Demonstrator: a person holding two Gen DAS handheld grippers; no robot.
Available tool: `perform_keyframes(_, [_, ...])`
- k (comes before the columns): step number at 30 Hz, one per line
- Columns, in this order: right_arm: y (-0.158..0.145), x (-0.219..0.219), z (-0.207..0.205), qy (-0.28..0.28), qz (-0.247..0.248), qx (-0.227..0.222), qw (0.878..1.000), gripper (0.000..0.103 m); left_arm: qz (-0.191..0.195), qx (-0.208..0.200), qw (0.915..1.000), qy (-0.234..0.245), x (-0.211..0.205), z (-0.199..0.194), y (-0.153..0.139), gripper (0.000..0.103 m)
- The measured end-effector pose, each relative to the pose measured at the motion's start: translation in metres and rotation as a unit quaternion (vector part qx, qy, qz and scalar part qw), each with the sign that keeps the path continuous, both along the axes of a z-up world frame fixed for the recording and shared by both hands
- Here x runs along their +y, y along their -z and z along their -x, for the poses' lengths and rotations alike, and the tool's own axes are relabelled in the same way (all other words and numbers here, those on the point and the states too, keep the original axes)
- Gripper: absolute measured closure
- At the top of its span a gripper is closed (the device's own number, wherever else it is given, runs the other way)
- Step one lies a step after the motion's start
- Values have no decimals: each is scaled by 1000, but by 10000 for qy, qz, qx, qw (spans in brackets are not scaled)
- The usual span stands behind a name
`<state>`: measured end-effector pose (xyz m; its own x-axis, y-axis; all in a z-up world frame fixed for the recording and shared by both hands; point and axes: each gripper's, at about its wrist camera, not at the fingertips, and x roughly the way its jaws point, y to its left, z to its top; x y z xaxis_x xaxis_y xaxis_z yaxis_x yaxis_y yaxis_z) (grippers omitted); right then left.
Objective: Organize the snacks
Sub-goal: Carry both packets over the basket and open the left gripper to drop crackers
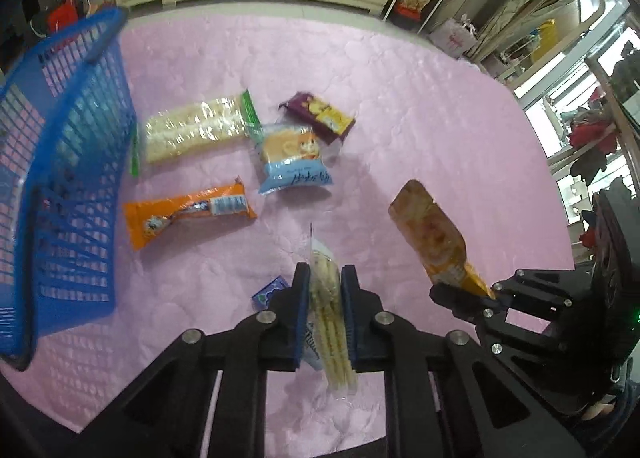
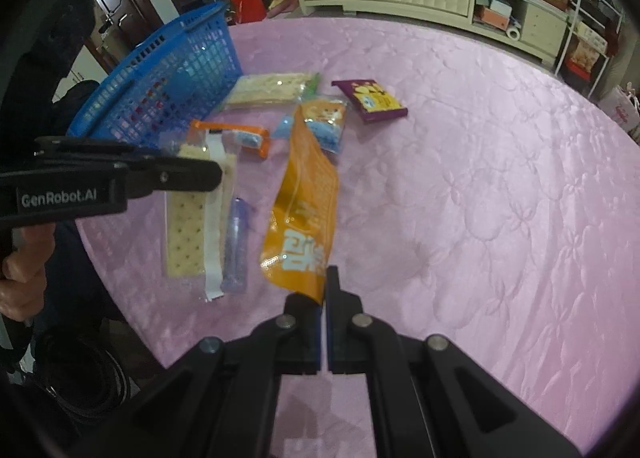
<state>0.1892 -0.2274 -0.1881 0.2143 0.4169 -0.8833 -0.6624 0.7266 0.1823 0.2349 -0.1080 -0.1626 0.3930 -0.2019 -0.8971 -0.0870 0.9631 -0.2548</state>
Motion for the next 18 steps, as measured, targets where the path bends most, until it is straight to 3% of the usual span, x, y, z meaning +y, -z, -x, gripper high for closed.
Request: perform_keyframes(18, [-87, 53, 29, 329, -129, -479, 9982, 99, -234, -923, 9954, 124, 61, 44, -93, 89])
